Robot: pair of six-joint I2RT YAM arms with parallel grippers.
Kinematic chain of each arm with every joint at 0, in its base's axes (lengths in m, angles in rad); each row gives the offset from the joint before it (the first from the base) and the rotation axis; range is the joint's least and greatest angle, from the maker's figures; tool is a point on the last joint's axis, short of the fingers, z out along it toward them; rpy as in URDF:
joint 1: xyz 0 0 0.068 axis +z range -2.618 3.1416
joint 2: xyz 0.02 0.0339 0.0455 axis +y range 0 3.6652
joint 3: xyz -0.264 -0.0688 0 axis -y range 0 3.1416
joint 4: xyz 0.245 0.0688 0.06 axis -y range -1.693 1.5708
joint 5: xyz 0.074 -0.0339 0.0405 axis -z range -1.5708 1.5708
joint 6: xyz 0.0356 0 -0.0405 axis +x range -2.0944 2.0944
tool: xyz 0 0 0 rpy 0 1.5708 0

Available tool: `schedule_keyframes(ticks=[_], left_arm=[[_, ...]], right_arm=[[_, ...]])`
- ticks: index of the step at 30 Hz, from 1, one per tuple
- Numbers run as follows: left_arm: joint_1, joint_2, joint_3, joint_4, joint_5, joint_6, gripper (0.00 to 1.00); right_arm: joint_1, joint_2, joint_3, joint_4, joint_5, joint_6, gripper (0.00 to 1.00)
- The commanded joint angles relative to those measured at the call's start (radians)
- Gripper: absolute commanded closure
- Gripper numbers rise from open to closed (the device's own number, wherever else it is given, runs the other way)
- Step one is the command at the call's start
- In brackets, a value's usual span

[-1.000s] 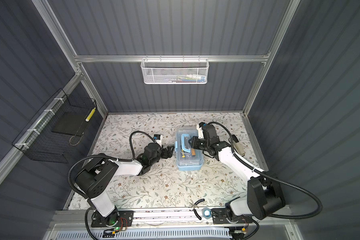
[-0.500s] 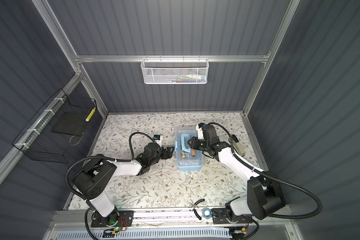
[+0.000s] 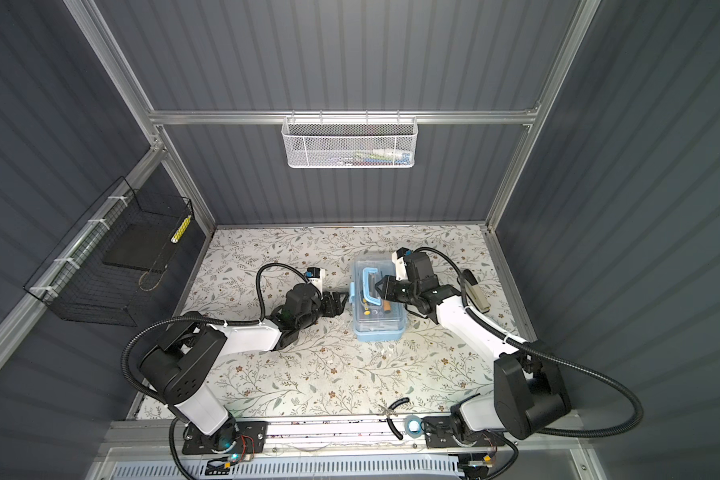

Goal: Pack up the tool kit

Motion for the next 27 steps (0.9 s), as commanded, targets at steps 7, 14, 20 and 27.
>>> schedule_keyframes(ticks=[7, 14, 20, 27], left_arm=[[-0.005, -0.023, 0.045, -0.018, 0.049, -0.043, 0.28], [-0.006, -0.003, 0.063, -0.017, 0.093, -0.07, 0.37], [-0.005, 0.008, 0.064, -0.008, 0.108, -0.091, 0.39], [-0.006, 0.021, 0.064, 0.0, 0.119, -0.104, 0.45]], right_arm=[[-0.003, 0.009, -0.014, 0.005, -0.011, -0.001, 0.66], [-0.003, 0.01, -0.026, 0.01, -0.011, 0.001, 0.65], [-0.003, 0.008, -0.034, 0.012, -0.047, 0.001, 0.65], [-0.004, 0.01, -0.04, 0.015, -0.047, -0.001, 0.64]])
